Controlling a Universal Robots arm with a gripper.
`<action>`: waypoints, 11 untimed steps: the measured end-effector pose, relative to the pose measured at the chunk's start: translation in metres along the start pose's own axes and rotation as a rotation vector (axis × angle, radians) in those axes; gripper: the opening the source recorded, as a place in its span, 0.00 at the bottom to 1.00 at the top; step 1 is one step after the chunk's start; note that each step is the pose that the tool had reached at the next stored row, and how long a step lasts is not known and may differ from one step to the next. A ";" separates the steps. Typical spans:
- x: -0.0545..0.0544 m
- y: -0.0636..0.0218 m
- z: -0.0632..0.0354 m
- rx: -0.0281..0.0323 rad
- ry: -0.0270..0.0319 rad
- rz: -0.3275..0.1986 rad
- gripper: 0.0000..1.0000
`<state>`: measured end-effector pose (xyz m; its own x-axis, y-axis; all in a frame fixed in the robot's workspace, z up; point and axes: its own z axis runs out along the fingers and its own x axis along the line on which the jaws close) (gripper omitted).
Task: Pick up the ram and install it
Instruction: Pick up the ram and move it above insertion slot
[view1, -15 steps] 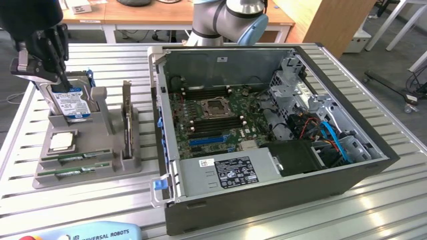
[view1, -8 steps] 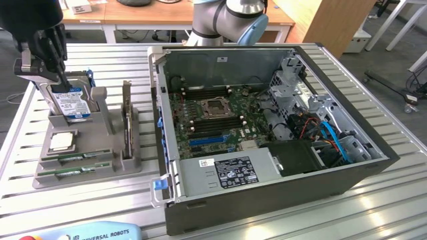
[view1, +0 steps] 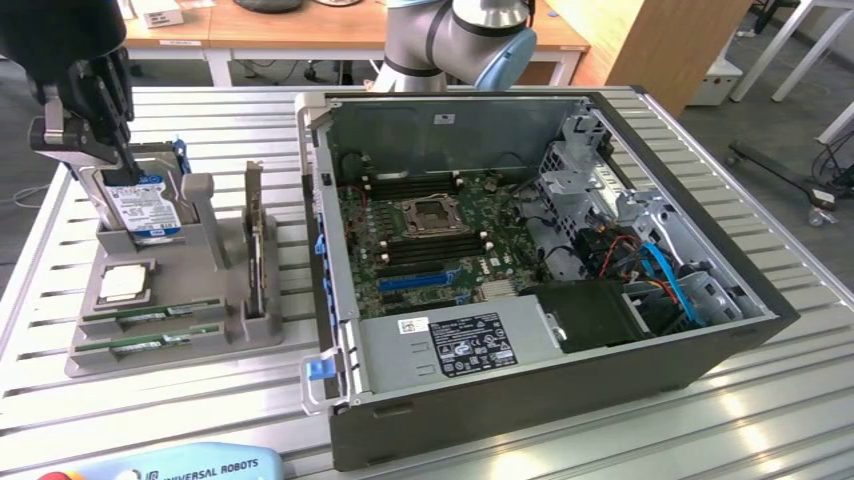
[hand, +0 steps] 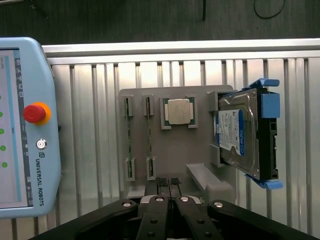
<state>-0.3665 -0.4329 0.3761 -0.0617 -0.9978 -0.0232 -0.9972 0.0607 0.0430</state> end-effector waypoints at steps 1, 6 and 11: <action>0.000 0.0000 0.0003 0.0001 0.0000 0.000 0.10; 0.000 -0.0001 0.0020 0.0001 -0.0001 0.000 0.10; 0.000 -0.0001 0.0026 -0.0001 0.0001 0.000 0.10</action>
<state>-0.3665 -0.4329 0.3735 -0.0617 -0.9978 -0.0232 -0.9972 0.0606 0.0431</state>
